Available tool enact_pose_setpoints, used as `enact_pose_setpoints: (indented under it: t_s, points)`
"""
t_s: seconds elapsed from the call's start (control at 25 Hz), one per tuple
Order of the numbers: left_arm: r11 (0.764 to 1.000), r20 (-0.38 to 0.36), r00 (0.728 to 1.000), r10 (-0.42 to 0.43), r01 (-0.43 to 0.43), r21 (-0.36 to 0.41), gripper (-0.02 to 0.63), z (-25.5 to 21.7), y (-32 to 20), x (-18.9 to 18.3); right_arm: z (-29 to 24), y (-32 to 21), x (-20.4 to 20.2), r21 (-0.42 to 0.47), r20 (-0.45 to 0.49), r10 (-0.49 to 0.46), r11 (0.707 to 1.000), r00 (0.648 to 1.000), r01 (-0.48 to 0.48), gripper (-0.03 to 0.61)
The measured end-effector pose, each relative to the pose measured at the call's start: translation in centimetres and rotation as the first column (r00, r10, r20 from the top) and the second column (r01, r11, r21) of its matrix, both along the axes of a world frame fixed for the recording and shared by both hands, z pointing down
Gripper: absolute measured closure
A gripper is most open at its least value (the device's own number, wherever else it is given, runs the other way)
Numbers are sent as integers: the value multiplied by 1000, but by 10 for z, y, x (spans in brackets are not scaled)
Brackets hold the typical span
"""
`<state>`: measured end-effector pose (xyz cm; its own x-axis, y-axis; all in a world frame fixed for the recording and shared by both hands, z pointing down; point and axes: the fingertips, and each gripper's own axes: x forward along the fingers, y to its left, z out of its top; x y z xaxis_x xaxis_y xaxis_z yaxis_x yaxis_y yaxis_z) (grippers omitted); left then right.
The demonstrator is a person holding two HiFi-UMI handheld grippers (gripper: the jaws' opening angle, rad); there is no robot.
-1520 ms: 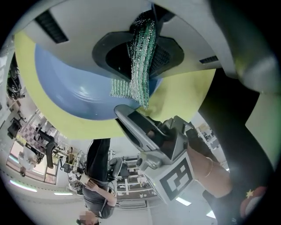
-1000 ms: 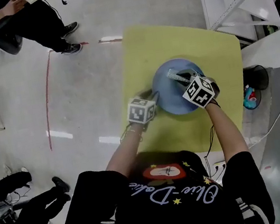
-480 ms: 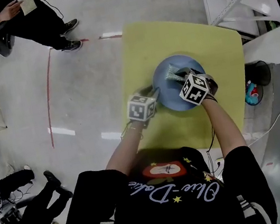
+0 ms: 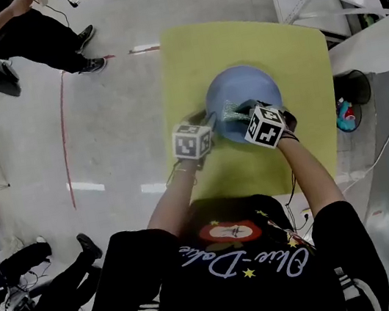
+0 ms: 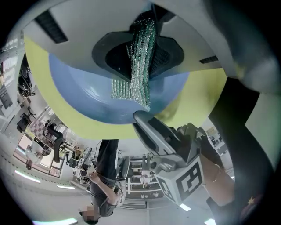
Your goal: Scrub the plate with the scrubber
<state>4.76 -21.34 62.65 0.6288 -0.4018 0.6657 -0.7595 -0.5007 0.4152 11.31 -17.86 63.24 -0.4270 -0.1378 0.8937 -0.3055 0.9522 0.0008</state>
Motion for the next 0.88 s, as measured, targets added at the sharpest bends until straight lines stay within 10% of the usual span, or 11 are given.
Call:
enact_pose_setpoints:
  t_s: [0.48,0.88]
  points:
    - [1000,3,1000,-15,15,0,514,0,1,3,-4,45,-11,-179,104,28,984,994,-9,508]
    - [1000,6,1000,-31,31,-2,517,-1,2,3,-24,32,-11,-65,164,-42,996,986,53,508]
